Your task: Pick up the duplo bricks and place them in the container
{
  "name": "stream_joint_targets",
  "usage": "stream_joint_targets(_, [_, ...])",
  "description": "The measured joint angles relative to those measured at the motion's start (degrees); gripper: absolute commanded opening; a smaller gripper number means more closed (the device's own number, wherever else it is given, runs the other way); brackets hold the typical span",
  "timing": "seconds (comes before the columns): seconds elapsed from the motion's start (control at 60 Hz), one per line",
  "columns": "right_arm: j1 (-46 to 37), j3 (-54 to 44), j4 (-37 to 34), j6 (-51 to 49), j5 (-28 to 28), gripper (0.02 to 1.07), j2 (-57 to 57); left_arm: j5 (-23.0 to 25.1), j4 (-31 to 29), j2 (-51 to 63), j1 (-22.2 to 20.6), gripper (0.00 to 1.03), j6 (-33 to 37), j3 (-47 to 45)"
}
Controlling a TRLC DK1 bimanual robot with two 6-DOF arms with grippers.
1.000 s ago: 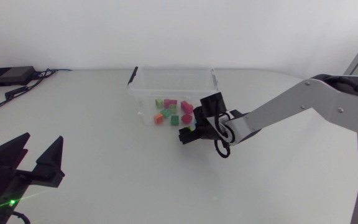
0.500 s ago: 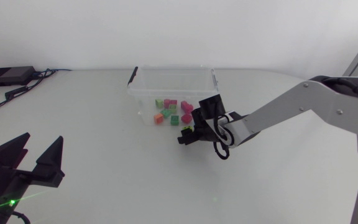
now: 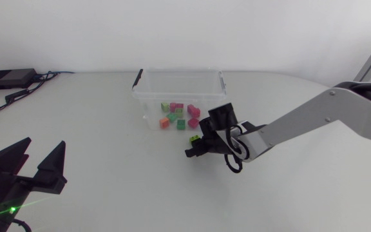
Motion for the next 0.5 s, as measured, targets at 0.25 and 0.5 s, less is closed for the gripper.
stream_joint_targets(0.25, [3.08,-5.84,-3.67,-0.02,2.62,0.32,-15.43,0.00,0.00,0.00,0.00,0.99,0.00,0.00])
stream_joint_targets(0.5, [2.75,-3.45,-8.57,-0.20,4.15,0.32,-27.39,0.00,0.00,0.00,0.00,0.99,0.00,0.00])
